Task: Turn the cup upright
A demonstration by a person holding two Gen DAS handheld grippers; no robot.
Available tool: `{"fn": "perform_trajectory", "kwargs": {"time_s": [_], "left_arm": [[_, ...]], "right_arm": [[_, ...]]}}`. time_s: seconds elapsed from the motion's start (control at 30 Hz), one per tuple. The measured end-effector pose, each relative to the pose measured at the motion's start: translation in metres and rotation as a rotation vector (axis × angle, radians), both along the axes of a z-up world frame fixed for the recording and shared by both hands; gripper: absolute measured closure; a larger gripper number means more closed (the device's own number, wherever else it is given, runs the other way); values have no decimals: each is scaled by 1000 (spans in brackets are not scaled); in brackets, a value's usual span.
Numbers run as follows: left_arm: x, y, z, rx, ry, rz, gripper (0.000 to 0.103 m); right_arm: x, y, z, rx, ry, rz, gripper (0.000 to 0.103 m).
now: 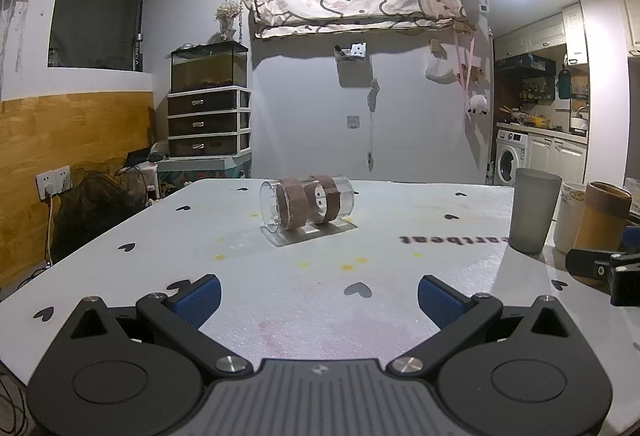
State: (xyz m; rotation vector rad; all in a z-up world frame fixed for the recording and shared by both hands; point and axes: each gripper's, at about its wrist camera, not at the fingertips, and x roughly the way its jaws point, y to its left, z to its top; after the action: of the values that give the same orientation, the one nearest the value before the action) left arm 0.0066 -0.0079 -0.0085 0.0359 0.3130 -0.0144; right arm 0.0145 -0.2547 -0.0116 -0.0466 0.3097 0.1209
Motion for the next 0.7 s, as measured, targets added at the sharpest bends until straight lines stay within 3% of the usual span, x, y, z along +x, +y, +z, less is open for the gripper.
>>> {"fn": "perform_trajectory", "kwargs": {"time_s": [0.7], "left_arm": [[-2,-7,-3,-2,3,-4,0]], "right_arm": [[-1,-2,0,-1,0,0,0]]}}
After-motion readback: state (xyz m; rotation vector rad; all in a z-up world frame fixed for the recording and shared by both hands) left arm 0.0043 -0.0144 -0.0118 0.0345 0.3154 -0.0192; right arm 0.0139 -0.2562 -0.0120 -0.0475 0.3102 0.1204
